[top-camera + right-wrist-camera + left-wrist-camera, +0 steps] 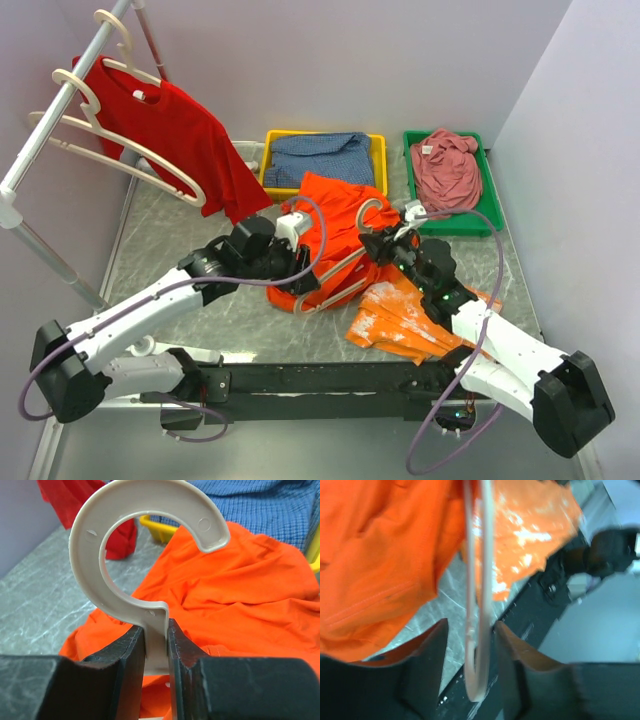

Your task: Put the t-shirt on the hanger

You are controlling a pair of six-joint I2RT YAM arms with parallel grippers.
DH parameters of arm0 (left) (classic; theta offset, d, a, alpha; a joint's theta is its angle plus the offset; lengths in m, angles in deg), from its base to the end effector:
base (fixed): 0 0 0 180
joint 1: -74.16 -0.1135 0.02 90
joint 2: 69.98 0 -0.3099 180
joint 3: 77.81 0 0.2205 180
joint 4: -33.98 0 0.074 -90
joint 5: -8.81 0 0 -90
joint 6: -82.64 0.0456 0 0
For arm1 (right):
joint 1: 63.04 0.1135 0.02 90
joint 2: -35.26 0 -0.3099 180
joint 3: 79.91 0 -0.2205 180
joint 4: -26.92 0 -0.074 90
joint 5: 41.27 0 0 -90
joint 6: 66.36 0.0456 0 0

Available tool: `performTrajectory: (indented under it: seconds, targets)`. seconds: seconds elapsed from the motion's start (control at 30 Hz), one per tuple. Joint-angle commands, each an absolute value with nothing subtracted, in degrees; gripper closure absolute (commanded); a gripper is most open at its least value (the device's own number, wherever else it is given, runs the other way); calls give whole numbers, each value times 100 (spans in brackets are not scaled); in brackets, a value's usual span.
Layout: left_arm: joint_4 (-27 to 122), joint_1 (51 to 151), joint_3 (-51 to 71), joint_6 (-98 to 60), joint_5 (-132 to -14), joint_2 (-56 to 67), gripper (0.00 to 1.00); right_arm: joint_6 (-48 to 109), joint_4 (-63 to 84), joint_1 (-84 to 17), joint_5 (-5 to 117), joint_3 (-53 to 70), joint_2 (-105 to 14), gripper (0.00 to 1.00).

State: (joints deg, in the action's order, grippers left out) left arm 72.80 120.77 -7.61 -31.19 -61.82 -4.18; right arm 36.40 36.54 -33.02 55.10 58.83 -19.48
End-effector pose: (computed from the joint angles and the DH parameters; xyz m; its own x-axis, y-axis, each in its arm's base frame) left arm 0.1328 -0.1625 0.3469 -0.7081 0.1942 -0.6788 0.6422 0.5769 -0.5048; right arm 0.1486 0.0917 0.3071 -0.1878 0.1450 -0.9714 -0.5655 0.7927 0.2277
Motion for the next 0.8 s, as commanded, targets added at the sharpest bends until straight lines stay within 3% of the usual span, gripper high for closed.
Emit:
performTrajectory:
  seconds: [0.0,0.17,0.3,0.4,0.57,0.77]
  targets:
    - [7209,12092,-797,-3933,-7133,-880,48,3639,4435,-3210,5111,6083,-1739,100]
    - [7491,11960,-998,-4505,-7952,-969,47,3525,4663,-3158,5004,6311,-1607,100]
    - [7309,11688,-1244,-4682,-7559,-600,55,3577,4901,-3149,5005,6505,-1475,100]
    - [7113,11652,-1237,-4612,-7311,-162,55,3551,4910,-3122,5013,6541,-1440,100]
    - [6885,11661,-903,-4568,-6688,656,51,3507,4936,-3096,4926,6628,-1326,100]
    - [6858,11731,-683,-4612,-6747,1131,45,3481,4919,-3035,4890,6620,-1264,100]
